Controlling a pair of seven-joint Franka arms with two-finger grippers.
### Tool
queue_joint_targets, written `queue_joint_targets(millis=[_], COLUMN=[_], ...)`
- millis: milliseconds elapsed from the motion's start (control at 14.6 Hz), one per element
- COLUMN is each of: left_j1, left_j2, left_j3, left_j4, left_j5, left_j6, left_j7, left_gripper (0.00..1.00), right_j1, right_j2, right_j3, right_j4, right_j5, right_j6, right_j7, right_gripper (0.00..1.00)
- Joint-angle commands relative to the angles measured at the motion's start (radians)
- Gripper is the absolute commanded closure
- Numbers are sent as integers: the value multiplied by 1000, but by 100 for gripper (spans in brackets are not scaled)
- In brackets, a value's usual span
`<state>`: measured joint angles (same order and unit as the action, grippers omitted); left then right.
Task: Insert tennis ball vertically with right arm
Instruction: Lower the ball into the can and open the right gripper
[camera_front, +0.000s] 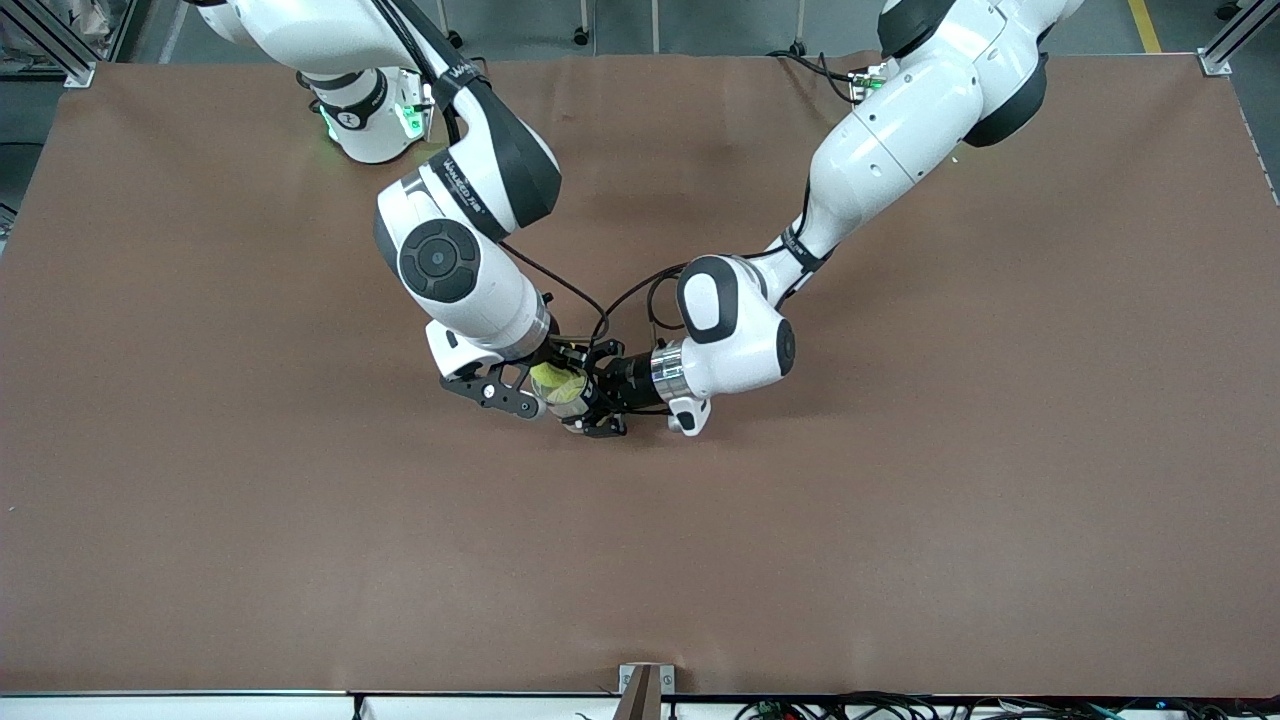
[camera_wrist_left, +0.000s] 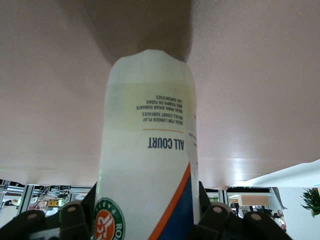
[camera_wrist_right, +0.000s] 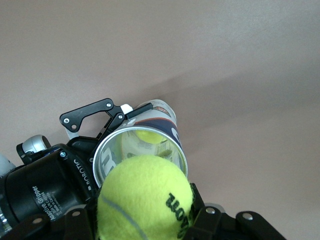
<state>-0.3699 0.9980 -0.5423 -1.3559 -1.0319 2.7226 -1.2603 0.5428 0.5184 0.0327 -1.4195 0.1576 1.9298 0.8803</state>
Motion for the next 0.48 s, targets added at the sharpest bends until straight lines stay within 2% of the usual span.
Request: queue_joint_targets(millis=[0,69,206,274,343,411], left_j1=[-1,-1,-1,-1,-1,-3], left_j2=[-10,-10,-10,-10,-10,-10], left_j3=[-1,-1,-1,-1,-1,-1], left_j4=[0,0,0,0,0,0], left_j5=[-22,-22,-22,-22,-22,-22], left_j6=[8,8,8,8,8,8], left_j7=[-1,-1,-1,-1,-2,-4], left_gripper=[27,27,27,27,27,27], right_j1=[6,6,6,6,8,8], right_j2=[11,11,12,14,14,14], right_j3=[-5,-7,-7,-7,-7,-7], right_j4=[22,22,22,24,22,24], right_j5=[13,13,14,14,13,13], right_j6=[-5,-3,20,23,28,28], right_j7=[14,14,16,16,14,14], right_gripper=[38,37,27,17,0,0])
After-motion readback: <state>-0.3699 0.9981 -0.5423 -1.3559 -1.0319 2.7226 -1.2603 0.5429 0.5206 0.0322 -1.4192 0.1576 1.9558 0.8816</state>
